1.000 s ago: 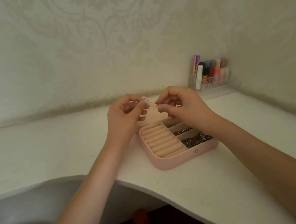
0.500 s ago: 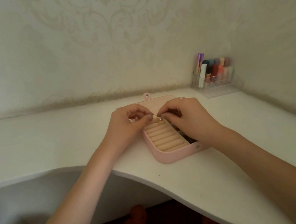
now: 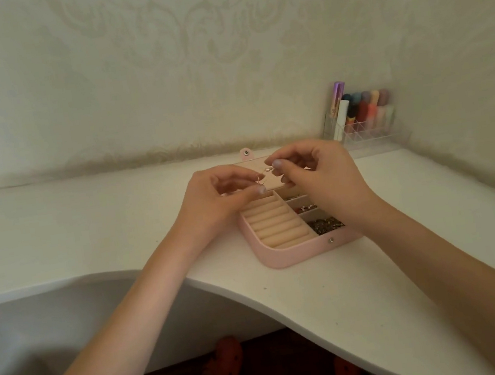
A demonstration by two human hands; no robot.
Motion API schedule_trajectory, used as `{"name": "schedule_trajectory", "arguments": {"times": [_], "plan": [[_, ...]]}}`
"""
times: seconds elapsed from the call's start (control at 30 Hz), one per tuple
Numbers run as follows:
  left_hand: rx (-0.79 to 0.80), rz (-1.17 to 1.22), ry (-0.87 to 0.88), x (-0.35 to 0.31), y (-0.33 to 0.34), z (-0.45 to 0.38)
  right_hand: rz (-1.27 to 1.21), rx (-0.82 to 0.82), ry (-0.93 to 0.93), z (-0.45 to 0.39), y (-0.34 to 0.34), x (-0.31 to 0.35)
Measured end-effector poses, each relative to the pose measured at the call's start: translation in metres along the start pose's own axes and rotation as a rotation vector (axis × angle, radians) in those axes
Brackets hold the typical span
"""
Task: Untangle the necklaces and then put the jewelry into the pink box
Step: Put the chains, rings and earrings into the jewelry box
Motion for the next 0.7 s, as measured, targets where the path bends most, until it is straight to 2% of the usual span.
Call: {"name": "schedule_trajectory", "arguments": {"times": [0.47,0.6,0.7], "plan": [[-0.034,0.084,0.009,0.004,-0.005,-0.001,-0.008,0.041,0.029,0.001,0.003,-0.001],[-0.069,0.074,0.011,0.004,-0.009,-0.002,0.103,0.089,0.032,0.002,0.010,-0.004],[-0.101,0.007,0.042,0.003,-0.012,-0.002,0.200,0.065,-0.011,0.004,0.010,0.000]]}}
Point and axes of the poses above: each hand's wrist, its own z-axis away from the middle knuckle, its own y-axis out of the palm, x = y × z, the point moved 9 cm from there along -z, towards the middle knuckle, and after that the axes turned 2 degrees about -x, right-handed, at the moved point
